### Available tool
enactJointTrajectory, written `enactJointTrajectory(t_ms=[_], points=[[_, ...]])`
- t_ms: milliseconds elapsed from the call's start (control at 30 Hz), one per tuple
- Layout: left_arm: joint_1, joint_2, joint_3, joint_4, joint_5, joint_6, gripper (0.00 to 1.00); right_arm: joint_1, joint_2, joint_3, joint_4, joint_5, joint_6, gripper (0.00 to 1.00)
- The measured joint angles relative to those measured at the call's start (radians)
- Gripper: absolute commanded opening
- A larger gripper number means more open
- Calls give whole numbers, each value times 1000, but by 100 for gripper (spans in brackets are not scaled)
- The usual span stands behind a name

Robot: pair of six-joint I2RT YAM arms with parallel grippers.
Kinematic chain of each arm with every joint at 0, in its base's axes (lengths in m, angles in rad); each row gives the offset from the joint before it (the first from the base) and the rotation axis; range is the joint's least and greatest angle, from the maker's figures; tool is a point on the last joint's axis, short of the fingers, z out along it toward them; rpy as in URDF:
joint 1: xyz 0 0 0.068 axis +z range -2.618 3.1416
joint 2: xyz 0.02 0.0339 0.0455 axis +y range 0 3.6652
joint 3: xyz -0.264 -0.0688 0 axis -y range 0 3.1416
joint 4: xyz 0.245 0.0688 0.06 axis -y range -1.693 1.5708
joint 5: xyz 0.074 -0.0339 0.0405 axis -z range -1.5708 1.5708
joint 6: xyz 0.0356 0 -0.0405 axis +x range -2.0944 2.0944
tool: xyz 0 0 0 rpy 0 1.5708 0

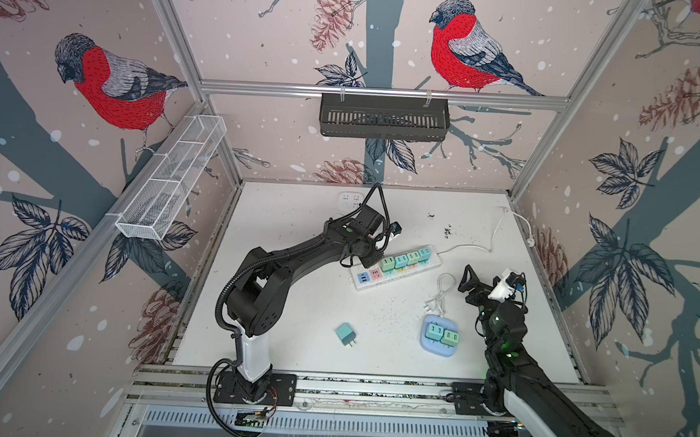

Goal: Insert the plug
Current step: 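Move the pink adapter over the socket beyond the last light green adapter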

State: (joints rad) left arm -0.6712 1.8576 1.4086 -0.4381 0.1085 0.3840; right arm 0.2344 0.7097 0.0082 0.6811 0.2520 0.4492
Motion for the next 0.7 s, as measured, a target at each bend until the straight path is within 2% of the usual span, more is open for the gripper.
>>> enactJointTrajectory(t_ms=[367, 700], points=[[21, 8, 2, -8, 71, 6, 0, 0, 69, 32, 3, -16, 0, 100], [24, -94, -103, 11, 193, 4, 0, 0, 120, 55, 12, -31, -1, 100]])
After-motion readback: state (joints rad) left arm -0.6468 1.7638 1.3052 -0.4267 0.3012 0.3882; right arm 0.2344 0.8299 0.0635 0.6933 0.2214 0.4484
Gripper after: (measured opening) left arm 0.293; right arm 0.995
